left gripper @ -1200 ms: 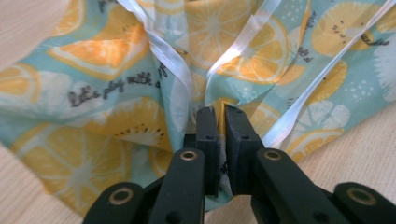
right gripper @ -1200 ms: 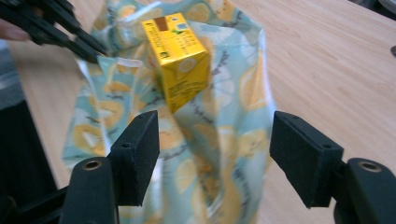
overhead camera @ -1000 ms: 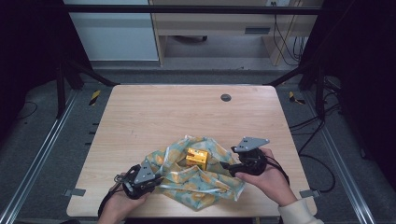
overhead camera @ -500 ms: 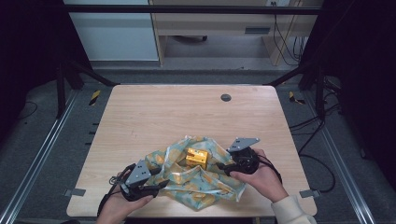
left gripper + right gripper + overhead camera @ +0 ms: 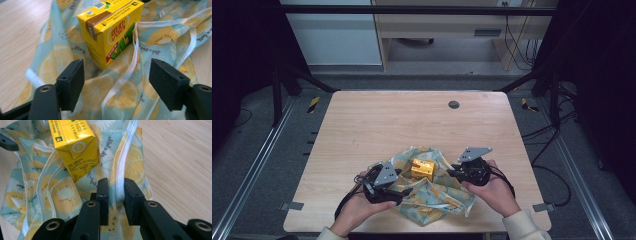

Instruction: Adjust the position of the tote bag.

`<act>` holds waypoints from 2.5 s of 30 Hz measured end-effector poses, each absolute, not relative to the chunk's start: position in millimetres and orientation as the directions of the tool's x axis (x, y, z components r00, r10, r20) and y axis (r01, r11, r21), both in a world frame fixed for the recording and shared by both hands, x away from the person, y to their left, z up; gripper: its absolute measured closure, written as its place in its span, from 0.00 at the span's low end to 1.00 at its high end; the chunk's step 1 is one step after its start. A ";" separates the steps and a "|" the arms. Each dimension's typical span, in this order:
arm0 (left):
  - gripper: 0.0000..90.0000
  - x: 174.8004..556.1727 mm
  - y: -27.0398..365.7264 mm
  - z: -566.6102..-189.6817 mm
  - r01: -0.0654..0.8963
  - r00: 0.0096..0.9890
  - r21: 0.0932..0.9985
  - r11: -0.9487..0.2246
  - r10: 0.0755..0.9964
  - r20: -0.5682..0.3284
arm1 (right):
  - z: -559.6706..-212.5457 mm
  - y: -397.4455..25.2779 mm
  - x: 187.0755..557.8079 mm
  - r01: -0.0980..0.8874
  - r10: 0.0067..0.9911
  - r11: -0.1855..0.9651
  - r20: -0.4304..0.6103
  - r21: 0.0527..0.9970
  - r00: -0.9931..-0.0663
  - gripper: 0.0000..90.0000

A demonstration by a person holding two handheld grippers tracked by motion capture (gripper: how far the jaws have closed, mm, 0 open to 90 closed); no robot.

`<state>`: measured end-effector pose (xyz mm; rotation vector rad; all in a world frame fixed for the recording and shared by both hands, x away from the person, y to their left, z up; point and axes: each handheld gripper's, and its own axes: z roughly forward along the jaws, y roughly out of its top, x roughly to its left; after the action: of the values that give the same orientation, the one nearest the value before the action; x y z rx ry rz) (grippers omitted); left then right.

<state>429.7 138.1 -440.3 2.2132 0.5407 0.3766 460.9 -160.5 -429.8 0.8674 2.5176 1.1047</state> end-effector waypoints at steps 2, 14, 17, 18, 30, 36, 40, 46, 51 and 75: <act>0.31 432.6 134.9 -442.6 0.236 0.870 0.762 -0.602 0.481 0.111 | -429.8 -160.4 460.8 0.415 0.610 0.537 0.001 0.734 -0.792 0.84; 0.28 446.7 121.6 -464.3 0.279 0.879 0.722 -0.633 0.471 0.073 | -425.2 -159.9 463.7 0.419 0.616 0.523 0.010 0.742 -0.788 0.84; 0.33 445.4 124.1 -466.9 0.294 0.881 0.701 -0.650 0.469 0.066 | -425.1 -157.9 465.1 0.421 0.615 0.527 0.011 0.738 -0.788 0.86; 0.36 445.0 124.5 -467.0 0.295 0.884 0.695 -0.656 0.464 0.063 | -425.4 -157.2 465.8 0.424 0.615 0.527 0.014 0.737 -0.788 0.87; 0.65 423.6 126.7 -465.3 0.235 0.908 0.664 -0.710 0.405 0.111 | -428.3 -151.7 472.0 0.416 0.608 0.541 0.002 0.731 -0.794 0.62; 0.77 415.8 125.7 -467.2 0.207 0.916 0.652 -0.730 0.378 0.132 | -428.2 -143.6 475.3 0.418 0.599 0.583 -0.022 0.697 -0.800 0.52; 0.85 414.3 124.2 -469.7 0.190 0.919 0.645 -0.740 0.365 0.148 | -431.9 -138.5 480.9 0.420 0.585 0.604 -0.019 0.678 -0.811 0.75; 0.94 415.1 123.6 -474.9 0.187 0.917 0.641 -0.745 0.366 0.159 | -435.7 -137.5 494.0 0.458 0.613 0.580 0.009 0.674 -0.790 0.94; 0.97 411.4 123.3 -473.6 0.149 0.920 0.625 -0.766 0.339 0.196 | -440.2 -142.3 513.7 0.505 0.648 0.506 0.079 0.699 -0.758 0.97; 0.99 396.2 135.9 -466.4 0.109 0.911 0.610 -0.785 0.324 0.255 | -457.2 -147.7 582.2 0.612 0.757 0.387 0.142 0.690 -0.638 0.99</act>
<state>396.2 135.9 -466.4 2.4563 0.3083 0.4646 582.2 -147.7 -457.2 1.2249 2.4468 1.0882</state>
